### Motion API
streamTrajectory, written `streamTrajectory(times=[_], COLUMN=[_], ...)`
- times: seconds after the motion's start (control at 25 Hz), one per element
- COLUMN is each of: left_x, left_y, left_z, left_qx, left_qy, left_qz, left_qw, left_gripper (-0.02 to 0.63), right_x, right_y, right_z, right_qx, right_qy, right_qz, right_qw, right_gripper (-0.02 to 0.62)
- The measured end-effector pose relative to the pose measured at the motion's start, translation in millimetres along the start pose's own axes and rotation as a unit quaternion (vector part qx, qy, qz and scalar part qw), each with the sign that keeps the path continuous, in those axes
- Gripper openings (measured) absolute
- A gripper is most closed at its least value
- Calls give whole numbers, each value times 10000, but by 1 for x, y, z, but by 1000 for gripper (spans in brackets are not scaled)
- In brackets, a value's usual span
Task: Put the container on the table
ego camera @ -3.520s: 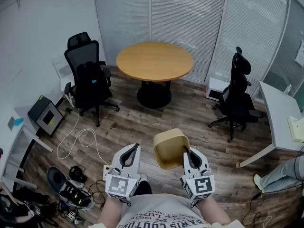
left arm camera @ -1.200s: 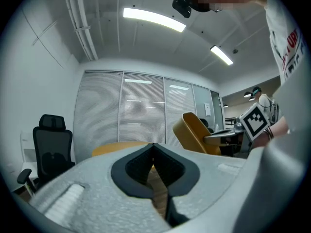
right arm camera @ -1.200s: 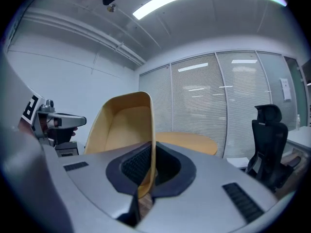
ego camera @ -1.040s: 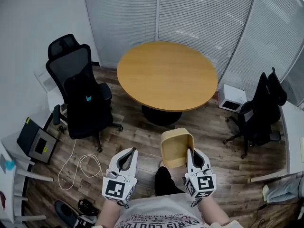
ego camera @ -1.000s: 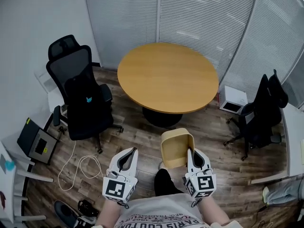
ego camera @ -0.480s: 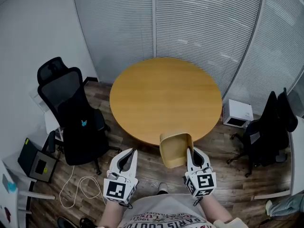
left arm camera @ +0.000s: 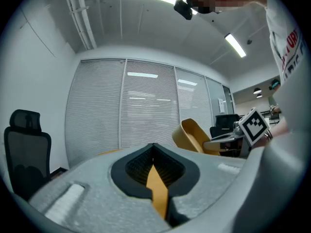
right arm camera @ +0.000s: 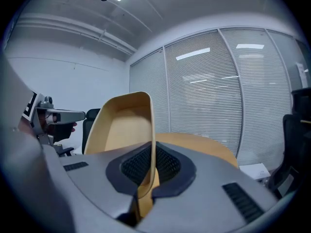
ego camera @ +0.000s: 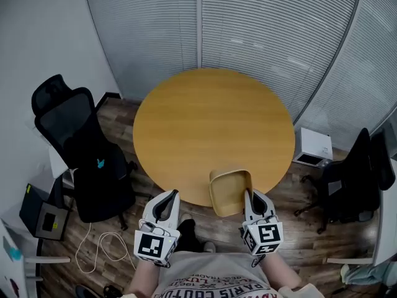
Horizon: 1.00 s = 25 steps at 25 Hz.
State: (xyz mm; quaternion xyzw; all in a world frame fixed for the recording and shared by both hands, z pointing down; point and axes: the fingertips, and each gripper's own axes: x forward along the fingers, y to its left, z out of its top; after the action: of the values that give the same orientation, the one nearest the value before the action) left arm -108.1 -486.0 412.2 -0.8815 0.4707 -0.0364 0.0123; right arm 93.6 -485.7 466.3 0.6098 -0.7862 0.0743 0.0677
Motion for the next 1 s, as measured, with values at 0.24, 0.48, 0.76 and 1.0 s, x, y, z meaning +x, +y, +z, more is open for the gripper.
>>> streamTrajectory(times=[0.24,0.48,0.76,1.0], left_x=[75,154,223,257], left_y=[47,108,145,150], left_z=[-2,6,-9,-38], left_qx=[-8,-170,-141,-167], left_qy=[-41,-115,20,293], left_qz=[-384,-782,-1332,-1544], left_qw=[9993,9967,9910,9874], left_gripper=[6,6,6,6], right_x=[69,149,220,256], right_y=[-20,-28,-40,-57], right_z=[9,27,15,-18], right_qx=[27,118,500,410], right_qy=[51,149,559,1110], right_qz=[-366,-636,-956,-1086], right_qw=[9993,9978,9926,9870], right_gripper=[12,12,12,12])
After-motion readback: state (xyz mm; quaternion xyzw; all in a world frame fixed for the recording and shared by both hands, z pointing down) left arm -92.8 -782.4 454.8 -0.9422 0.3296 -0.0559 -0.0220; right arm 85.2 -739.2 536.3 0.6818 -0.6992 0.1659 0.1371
